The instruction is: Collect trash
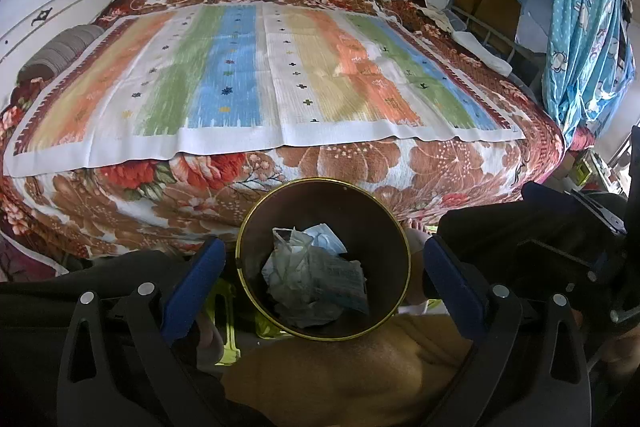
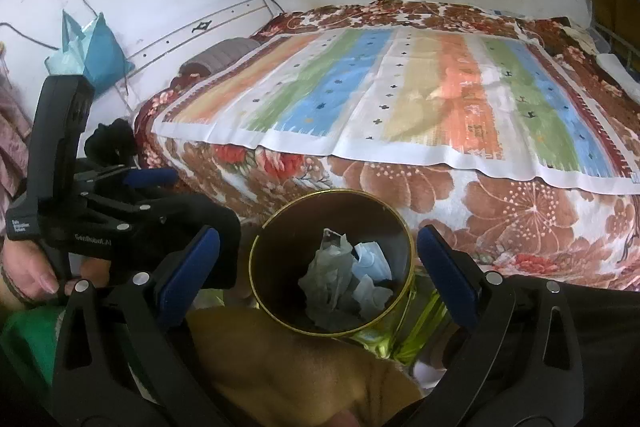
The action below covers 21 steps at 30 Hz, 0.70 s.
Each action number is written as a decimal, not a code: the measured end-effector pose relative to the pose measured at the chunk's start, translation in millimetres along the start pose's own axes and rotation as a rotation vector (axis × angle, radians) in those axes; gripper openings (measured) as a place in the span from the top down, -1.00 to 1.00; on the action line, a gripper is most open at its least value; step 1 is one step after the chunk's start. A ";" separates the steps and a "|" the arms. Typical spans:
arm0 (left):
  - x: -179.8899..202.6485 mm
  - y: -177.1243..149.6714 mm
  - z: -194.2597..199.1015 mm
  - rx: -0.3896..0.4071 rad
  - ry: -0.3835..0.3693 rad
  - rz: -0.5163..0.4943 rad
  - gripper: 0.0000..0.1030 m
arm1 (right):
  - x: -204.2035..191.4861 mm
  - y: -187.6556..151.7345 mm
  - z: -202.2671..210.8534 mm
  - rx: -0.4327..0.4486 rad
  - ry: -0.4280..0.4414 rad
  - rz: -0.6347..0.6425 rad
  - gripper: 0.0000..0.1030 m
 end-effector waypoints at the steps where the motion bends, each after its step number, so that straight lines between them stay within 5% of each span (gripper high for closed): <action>1: 0.3 -0.3 -0.1 0.000 -0.001 0.000 -0.89 | -0.6 -0.4 -1.0 -0.003 0.000 0.003 -0.83; 21: 3.5 -1.6 0.1 0.006 0.000 -0.004 -0.89 | -7.1 2.7 -0.8 -0.011 0.009 0.021 -0.83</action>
Point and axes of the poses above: each gripper's, at about its wrist camera, not at the fingertips, and z roughly against the way its jaws point, x to its right, y to its top, the point moved 1 cm from there along -z, roughly the way its jaws point, and after that the axes turned 14 degrees about z, right-handed, at the moved point
